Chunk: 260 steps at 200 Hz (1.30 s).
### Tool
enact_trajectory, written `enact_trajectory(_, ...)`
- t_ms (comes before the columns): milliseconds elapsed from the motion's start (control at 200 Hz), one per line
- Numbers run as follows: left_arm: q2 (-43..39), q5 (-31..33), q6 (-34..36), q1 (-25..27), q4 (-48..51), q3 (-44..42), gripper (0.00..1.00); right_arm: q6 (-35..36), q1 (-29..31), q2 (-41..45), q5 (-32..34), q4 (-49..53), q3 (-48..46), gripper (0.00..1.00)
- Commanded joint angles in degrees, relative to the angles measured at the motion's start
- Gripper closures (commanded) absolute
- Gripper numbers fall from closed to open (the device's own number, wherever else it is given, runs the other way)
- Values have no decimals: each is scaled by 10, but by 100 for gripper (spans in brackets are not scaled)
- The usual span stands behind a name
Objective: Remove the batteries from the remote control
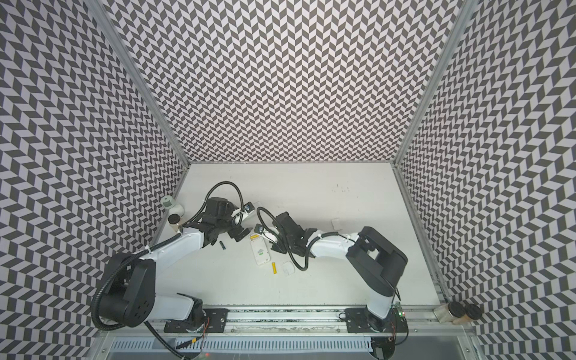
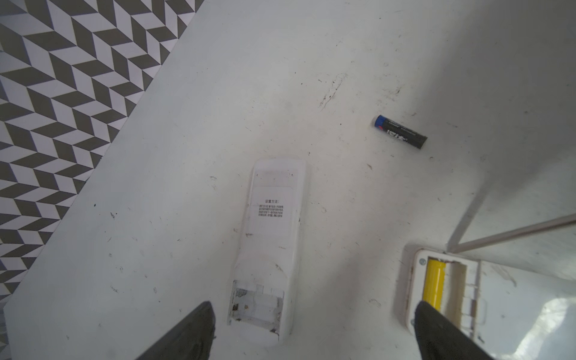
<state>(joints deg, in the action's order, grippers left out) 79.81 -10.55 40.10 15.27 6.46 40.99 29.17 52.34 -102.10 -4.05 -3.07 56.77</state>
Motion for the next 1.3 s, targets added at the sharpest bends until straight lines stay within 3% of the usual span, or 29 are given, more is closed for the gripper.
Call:
enact_trajectory(0, -13, 0, -5, -6, -13, -2, 0, 8, 2, -18, -44, -22, 12, 100)
enact_trajectory(205, -16, -35, -19, -4, 10, 10, 0, 23, 6, -46, -86, -28, 32, 100)
enact_trajectory(441, -19, -139, -9, -8, 59, 39, 0, 30, 8, -52, -112, -46, 37, 100)
enact_trajectory(616, -14, -179, 90, -12, 114, 55, 0, 28, 2, -24, -75, -46, 25, 100)
enact_trajectory(781, -2, -231, 180, -22, 175, 77, 0, 1, -19, 54, -33, -98, -45, 100)
enact_trajectory(971, 26, -258, 302, -33, 270, 110, 0, -20, -30, 156, 3, -91, -119, 100)
enact_trajectory(1121, 59, -224, 376, -36, 326, 118, 0, -26, -36, 231, 8, -70, -166, 100)
enact_trajectory(1297, 85, -178, 429, -43, 326, 101, 1, -34, -45, 318, 11, -79, -231, 100)
